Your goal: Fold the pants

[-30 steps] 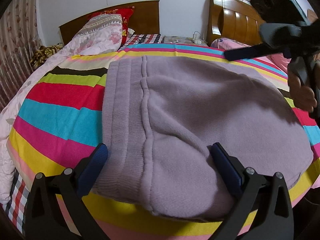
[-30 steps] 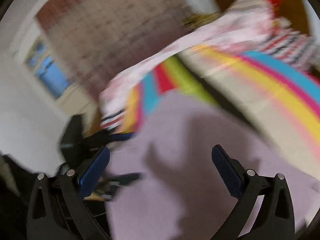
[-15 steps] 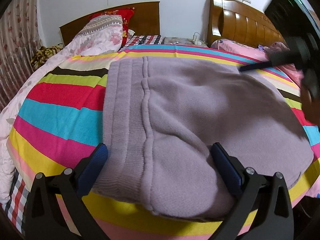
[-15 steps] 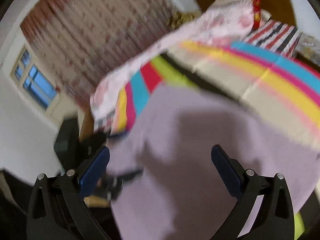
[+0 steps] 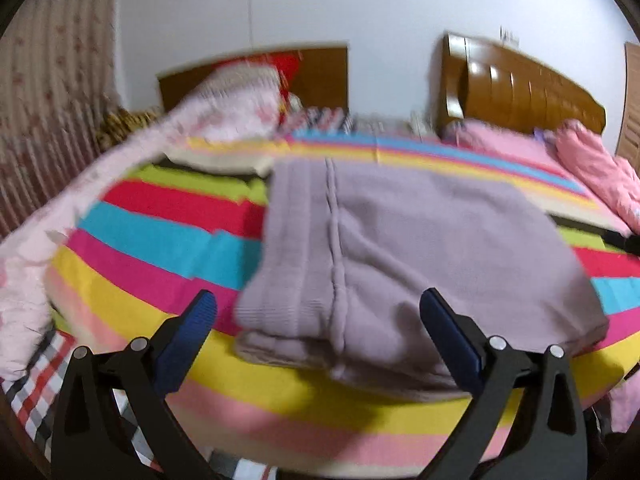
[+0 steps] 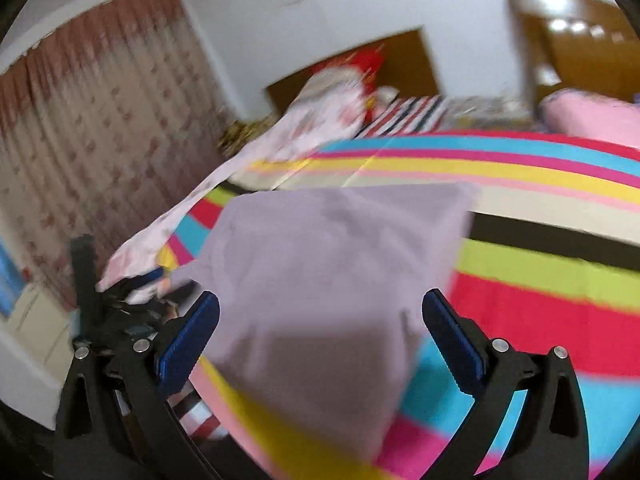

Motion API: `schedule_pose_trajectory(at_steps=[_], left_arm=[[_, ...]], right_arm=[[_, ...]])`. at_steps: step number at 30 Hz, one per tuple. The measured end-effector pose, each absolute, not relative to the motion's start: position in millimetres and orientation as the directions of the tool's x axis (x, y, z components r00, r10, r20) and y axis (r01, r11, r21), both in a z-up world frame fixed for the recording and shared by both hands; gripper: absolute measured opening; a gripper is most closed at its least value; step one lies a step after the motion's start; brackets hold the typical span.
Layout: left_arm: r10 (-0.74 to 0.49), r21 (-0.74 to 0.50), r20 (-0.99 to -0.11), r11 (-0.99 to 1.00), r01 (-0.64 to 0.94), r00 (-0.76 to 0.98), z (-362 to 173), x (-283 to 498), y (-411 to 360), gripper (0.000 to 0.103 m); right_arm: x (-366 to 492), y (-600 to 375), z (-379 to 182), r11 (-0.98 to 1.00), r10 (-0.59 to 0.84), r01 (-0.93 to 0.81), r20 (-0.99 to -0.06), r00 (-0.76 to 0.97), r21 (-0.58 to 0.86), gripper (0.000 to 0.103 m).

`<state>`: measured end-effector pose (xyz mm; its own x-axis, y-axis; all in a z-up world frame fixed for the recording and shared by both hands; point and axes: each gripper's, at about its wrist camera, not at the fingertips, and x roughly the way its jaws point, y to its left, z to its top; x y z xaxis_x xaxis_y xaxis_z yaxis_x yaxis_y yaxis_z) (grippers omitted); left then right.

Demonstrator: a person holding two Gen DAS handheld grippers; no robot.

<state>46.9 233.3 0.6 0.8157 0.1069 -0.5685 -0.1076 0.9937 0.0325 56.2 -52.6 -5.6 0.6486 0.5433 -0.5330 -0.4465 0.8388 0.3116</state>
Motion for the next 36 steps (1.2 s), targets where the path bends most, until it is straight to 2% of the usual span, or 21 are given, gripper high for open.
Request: schedule_pose_trajectory(at_steps=[2, 5, 8, 11, 13, 16, 22, 36], left_arm=[[0.143, 0.063, -0.481, 0.99, -0.129, 0.865, 17, 24, 225, 0.101], [0.184, 0.126, -0.274, 0.98, -0.155, 0.944, 51, -21, 199, 0.102], [0.231, 0.176, -0.202, 0.965, -0.196, 0.952, 72, -40, 174, 0.102], [0.291, 0.171, -0.221, 0.951, -0.257, 0.931, 79, -42, 146, 0.102], [0.257, 0.126, -0.228, 0.964, -0.234, 0.939, 72, -46, 132, 0.102], [0.232, 0.088, -0.308, 0.973, -0.216, 0.923, 53, -45, 117, 0.102], [0.184, 0.067, -0.389, 0.983, -0.171, 0.903, 20, -51, 110, 0.102], [0.15, 0.067, -0.392, 0.989, -0.134, 0.908, 12, -50, 108, 0.102]], right_arm=[[31, -62, -3, 0.879, 0.474, -0.418, -0.523, 0.709, 0.231, 0.099], [1, -72, 7, 0.933, 0.355, -0.338, -0.486, 0.798, 0.125, 0.099], [-24, -81, 20, 0.951, 0.307, -0.266, -0.407, 0.86, 0.155, 0.099], [-41, -81, 18, 0.948, 0.307, -0.251, -0.368, 0.878, 0.194, 0.099], [-48, -79, 10, 0.951, 0.301, -0.248, -0.371, 0.878, 0.183, 0.099], [-55, -70, 2, 0.958, 0.286, -0.265, -0.408, 0.867, 0.108, 0.099], [-60, -65, 1, 0.971, 0.231, -0.237, -0.35, 0.908, 0.026, 0.099], [-61, -54, 0, 0.963, 0.243, -0.267, -0.365, 0.899, -0.018, 0.099]])
